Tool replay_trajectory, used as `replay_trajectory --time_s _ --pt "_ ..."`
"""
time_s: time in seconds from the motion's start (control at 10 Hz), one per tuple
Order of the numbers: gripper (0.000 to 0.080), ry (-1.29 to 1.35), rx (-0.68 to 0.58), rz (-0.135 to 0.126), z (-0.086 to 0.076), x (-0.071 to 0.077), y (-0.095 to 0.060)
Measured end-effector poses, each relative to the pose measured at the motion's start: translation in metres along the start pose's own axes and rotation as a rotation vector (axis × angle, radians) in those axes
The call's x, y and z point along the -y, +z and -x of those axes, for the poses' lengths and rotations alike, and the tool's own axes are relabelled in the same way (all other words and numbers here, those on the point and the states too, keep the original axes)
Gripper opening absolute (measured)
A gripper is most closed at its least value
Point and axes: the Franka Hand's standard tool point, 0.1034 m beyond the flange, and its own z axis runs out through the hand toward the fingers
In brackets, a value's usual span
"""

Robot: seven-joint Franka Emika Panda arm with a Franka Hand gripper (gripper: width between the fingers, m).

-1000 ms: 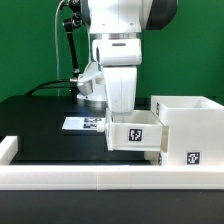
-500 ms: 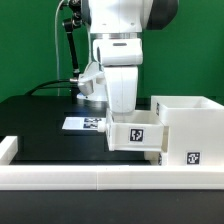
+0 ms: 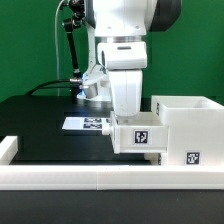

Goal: Assemble drawer

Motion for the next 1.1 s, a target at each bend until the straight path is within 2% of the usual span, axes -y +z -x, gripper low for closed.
replay_trajectory --time_s 0.1,1.1 --pt "0.0044 0.007 -0.001 0.009 0.000 -0.001 0.000" --pt "0.0044 -0.002 -0.005 0.015 -0.011 -0.003 0.000"
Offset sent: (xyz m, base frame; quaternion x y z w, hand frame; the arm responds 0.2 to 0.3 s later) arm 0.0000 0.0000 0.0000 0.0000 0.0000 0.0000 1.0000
